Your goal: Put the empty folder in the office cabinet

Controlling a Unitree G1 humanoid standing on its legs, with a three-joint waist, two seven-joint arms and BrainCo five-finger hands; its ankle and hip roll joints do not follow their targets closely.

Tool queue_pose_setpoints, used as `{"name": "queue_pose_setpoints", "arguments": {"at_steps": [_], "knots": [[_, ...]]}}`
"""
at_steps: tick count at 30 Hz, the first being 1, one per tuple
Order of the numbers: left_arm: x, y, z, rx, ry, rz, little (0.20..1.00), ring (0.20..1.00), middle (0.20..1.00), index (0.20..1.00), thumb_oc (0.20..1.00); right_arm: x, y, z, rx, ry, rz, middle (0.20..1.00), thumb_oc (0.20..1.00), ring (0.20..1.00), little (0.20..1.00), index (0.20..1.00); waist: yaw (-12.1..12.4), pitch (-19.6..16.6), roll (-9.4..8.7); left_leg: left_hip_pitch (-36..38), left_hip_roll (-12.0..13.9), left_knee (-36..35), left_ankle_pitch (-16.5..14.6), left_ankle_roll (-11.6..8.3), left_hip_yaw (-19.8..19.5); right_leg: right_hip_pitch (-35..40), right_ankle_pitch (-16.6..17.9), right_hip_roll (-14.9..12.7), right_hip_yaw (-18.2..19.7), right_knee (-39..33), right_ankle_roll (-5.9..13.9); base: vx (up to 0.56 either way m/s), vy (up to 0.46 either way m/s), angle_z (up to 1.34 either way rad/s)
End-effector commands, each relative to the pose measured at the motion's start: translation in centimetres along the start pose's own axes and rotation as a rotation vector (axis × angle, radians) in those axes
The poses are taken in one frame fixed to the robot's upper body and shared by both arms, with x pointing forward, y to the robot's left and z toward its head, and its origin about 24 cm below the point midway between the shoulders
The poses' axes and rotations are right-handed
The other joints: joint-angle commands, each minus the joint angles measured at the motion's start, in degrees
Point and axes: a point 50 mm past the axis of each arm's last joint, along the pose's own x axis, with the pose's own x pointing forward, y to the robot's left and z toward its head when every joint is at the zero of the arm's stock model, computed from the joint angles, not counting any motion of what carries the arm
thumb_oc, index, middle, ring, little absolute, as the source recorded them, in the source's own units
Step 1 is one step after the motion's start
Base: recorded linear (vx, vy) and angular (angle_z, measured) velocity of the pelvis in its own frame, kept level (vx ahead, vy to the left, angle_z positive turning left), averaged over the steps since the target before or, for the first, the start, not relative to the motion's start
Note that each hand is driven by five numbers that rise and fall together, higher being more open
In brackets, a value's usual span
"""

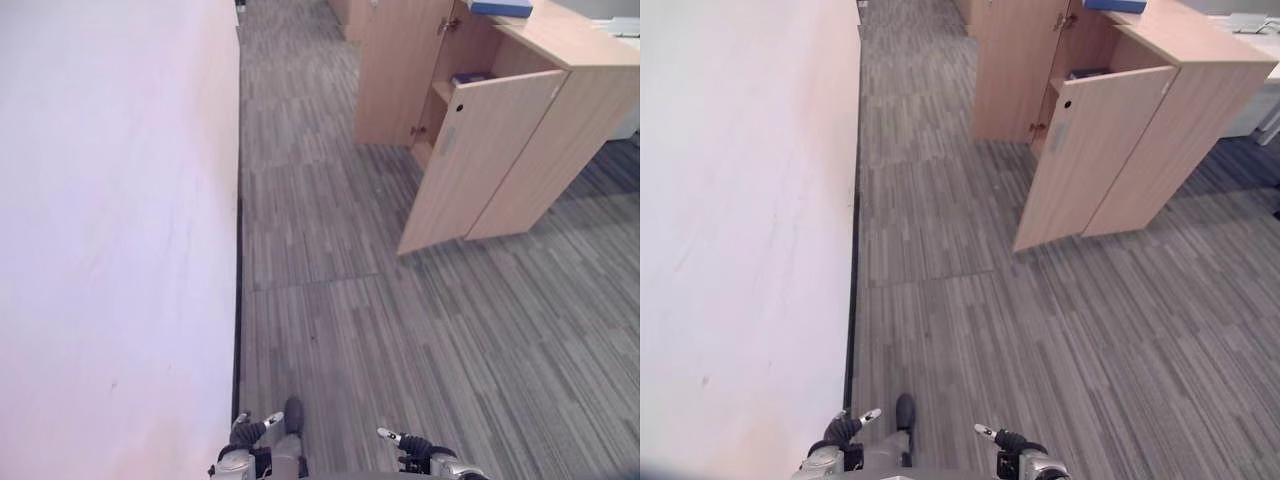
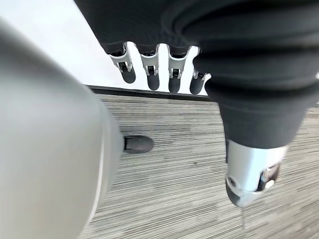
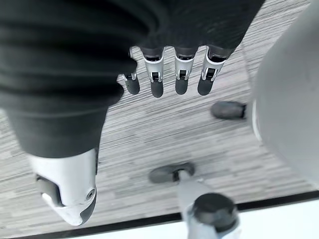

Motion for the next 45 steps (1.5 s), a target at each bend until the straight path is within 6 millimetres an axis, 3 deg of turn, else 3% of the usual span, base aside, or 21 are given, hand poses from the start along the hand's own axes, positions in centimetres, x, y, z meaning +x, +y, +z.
{"name": "queue_pose_setpoints", "arguments": {"at_steps": [1,3,8,9,11,14,16,18,20,21,22,23,27,30,34,38,39,41,42,44,45], "knots": [[-0.8,-0.5,-2.5,-0.031,0.059,0.000,1.000,1.000,1.000,1.000,1.000,0.0,1.1,-2.0,0.015,0.064,0.034,1.000,1.000,1.000,1.000,1.000,1.33,-4.05,2.95,4.35,1.96,-4.31,2.59,-2.50,-0.58,-1.67,0.72,2.20,0.01,-0.36,-0.42,0.37,0.196,-0.32],[-0.9,-0.5,-2.6,-0.041,0.057,0.005,1.000,1.000,1.000,1.000,1.000,0.0,1.0,-2.0,0.011,0.061,0.035,1.000,1.000,1.000,1.000,1.000,1.52,-4.33,2.73,5.10,1.21,-4.31,2.24,-1.96,-0.33,-0.81,-0.11,1.34,0.00,-0.36,0.59,0.29,0.172,-0.20],[-1.0,0.0,-2.7,-0.028,0.050,0.018,1.000,1.000,1.000,1.000,1.000,0.0,0.7,-1.6,-0.016,0.054,0.032,1.000,1.000,1.000,1.000,1.000,1.87,-5.13,2.15,10.27,-3.01,-4.31,-0.40,1.37,-1.08,2.82,-0.99,-4.47,-3.39,4.65,7.84,0.35,0.215,-0.02],[-1.0,0.0,-2.6,-0.028,0.050,0.018,1.000,1.000,1.000,1.000,1.000,0.0,0.7,-1.6,-0.016,0.054,0.032,1.000,1.000,1.000,1.000,1.000,1.95,-5.24,2.28,10.10,-2.84,-4.31,-0.34,1.34,-1.05,2.61,-0.85,-4.32,-3.29,4.64,7.77,0.26,0.207,0.03],[-0.9,0.1,-2.1,-0.007,0.036,0.018,1.000,1.000,1.000,1.000,1.000,0.1,0.5,-0.6,-0.032,0.019,0.025,1.000,1.000,1.000,1.000,1.000,1.78,-5.09,2.97,12.29,-4.32,-4.31,-2.01,2.73,-1.12,-1.70,2.60,-7.87,-4.40,19.09,10.90,0.23,0.207,0.07],[-0.8,0.2,-1.7,-0.001,0.024,0.020,1.000,1.000,1.000,1.000,1.000,0.1,0.4,-0.1,-0.029,0.000,0.018,1.000,1.000,1.000,1.000,1.000,1.86,-5.04,3.64,12.86,-4.35,-4.31,-2.47,3.36,-1.23,-6.06,7.43,-9.19,-4.55,28.09,10.21,0.10,0.116,0.17],[-0.7,0.4,-1.3,0.009,0.018,0.026,1.000,1.000,1.000,1.000,1.000,0.1,0.6,0.6,-0.033,-0.015,0.023,1.000,1.000,1.000,1.000,1.000,2.15,-5.21,4.49,13.90,-3.71,-4.31,-3.82,3.53,-0.75,-10.13,8.07,-11.57,-7.35,30.55,7.23,0.22,0.154,0.00],[-0.5,0.0,-0.7,0.058,-0.003,-0.001,1.000,1.000,1.000,1.000,1.000,0.1,1.0,1.5,-0.063,-0.046,0.041,1.000,1.000,1.000,1.000,1.000,1.45,-4.46,5.84,15.24,-2.86,-4.31,-4.76,3.25,-1.72,-13.28,4.03,-9.98,-7.51,24.32,5.06,0.22,0.061,-0.12],[-0.5,-0.2,-0.5,0.068,-0.007,-0.011,1.000,1.000,1.000,1.000,1.000,0.1,1.1,1.9,-0.068,-0.059,0.049,1.000,1.000,1.000,1.000,1.000,1.17,-3.85,6.04,16.08,-2.86,-4.31,-5.21,3.52,-1.74,-14.65,4.55,-9.76,-7.56,22.11,4.99,0.11,-0.028,0.20],[-0.5,-0.4,-0.3,0.082,-0.011,-0.022,1.000,1.000,1.000,1.000,1.000,0.1,1.1,2.6,-0.078,-0.080,0.052,1.000,1.000,1.000,1.000,1.000,0.86,-3.03,5.90,17.07,-3.03,-4.31,-5.53,3.84,-1.83,-17.11,8.29,-10.07,-8.41,14.42,5.85,0.09,-0.047,0.25],[-0.5,-0.4,-0.3,0.082,-0.011,-0.022,1.000,1.000,1.000,1.000,1.000,0.1,1.1,2.6,-0.078,-0.080,0.052,1.000,1.000,1.000,1.000,1.000,0.79,-2.87,5.94,17.27,-3.00,-4.31,-5.59,3.83,-1.90,-16.79,8.33,-10.01,-8.51,14.23,5.87,0.16,-0.107,0.12],[-0.5,-0.4,-0.1,0.093,-0.011,-0.029,1.000,1.000,1.000,1.000,1.000,0.0,1.1,3.0,-0.083,-0.089,0.050,1.000,1.000,1.000,1.000,1.000,0.45,-2.06,5.44,18.07,-3.25,-4.31,-5.89,3.90,-2.12,-18.76,12.22,-10.20,-7.71,8.64,6.65,0.13,-0.105,0.03],[-0.5,-0.2,-0.4,0.109,0.009,-0.027,1.000,1.000,1.000,1.000,1.000,0.0,0.7,2.8,-0.041,-0.096,0.042,1.000,1.000,1.000,1.000,1.000,-0.76,-0.99,4.48,21.31,-3.14,-4.31,-8.33,3.65,-2.83,-23.92,18.74,-9.28,-1.16,-0.35,7.83,0.17,-0.120,0.11],[-0.4,0.1,-0.5,0.108,0.019,-0.012,1.000,1.000,1.000,1.000,1.000,0.0,0.8,2.7,-0.047,-0.092,0.044,1.000,1.000,1.000,1.000,1.000,-0.47,-0.90,4.08,22.77,-2.88,-4.31,-9.70,3.44,-2.63,-26.06,19.15,-9.40,-1.53,-0.36,7.99,0.20,-0.174,-0.01],[-0.5,0.0,-0.8,0.105,0.026,-0.015,1.000,1.000,1.000,1.000,1.000,0.0,0.3,1.3,-0.010,-0.059,0.021,1.000,1.000,1.000,1.000,1.000,-2.23,-1.88,2.88,24.44,-2.15,-4.31,-12.42,1.81,-5.26,-22.37,21.04,-7.26,-0.97,-0.36,4.91,0.24,-0.262,-0.03],[-0.4,-0.3,-0.4,0.103,0.018,-0.023,1.000,1.000,1.000,1.000,1.000,0.0,0.1,1.4,-0.003,-0.066,0.015,1.000,1.000,1.000,1.000,1.000,-2.95,-2.24,2.66,25.08,-0.86,-4.31,-13.66,0.64,-5.39,-21.65,20.20,-5.60,-1.10,-0.36,3.60,0.17,-0.232,0.13],[-0.3,-0.6,0.3,0.101,-0.004,-0.031,1.000,1.000,1.000,1.000,1.000,-0.1,-0.1,1.2,-0.004,-0.061,0.010,1.000,1.000,1.000,1.000,1.000,-3.33,-2.73,2.08,25.28,0.76,-1.89,-15.73,-0.95,-4.77,-20.44,18.94,-4.47,-1.45,-0.36,2.38,0.29,-0.407,0.00],[-0.3,-0.6,0.5,0.102,-0.007,-0.034,1.000,1.000,1.000,1.000,1.000,-0.1,-0.1,1.1,-0.004,-0.059,0.007,1.000,1.000,1.000,1.000,1.000,-3.41,-2.80,1.88,25.02,1.24,-0.29,-16.47,-1.37,-4.51,-19.75,18.51,-4.32,-1.68,-0.36,2.08,0.22,-0.278,0.09],[-0.2,-0.9,1.0,0.104,-0.027,-0.047,1.000,1.000,1.000,1.000,1.000,-0.1,-0.3,0.9,0.000,-0.054,0.003,1.000,1.000,1.000,1.000,1.000,-3.51,-3.20,0.84,23.19,2.73,6.97,-17.26,-3.32,-3.08,-17.68,17.32,-3.69,-2.22,-0.36,1.31,0.23,-0.287,0.16],[-0.2,-1.0,1.2,0.107,-0.036,-0.053,1.000,1.000,1.000,1.000,1.000,-0.1,-0.4,0.5,-0.003,-0.046,0.002,1.000,1.000,1.000,1.000,1.000,-3.46,-3.31,-0.16,19.54,3.90,16.86,-16.30,-4.12,-2.19,-15.67,16.01,-3.65,-2.72,-0.36,0.95,0.20,-0.257,0.27],[-0.2,-1.0,1.2,0.107,-0.036,-0.053,1.000,1.000,1.000,1.000,1.000,-0.1,-0.4,0.5,-0.003,-0.046,0.002,1.000,1.000,1.000,1.000,1.000,-3.47,-3.32,-0.15,19.51,3.90,16.90,-16.32,-4.12,-2.20,-15.68,16.01,-3.65,-2.73,-0.36,0.95,0.12,-0.168,0.23]]}}
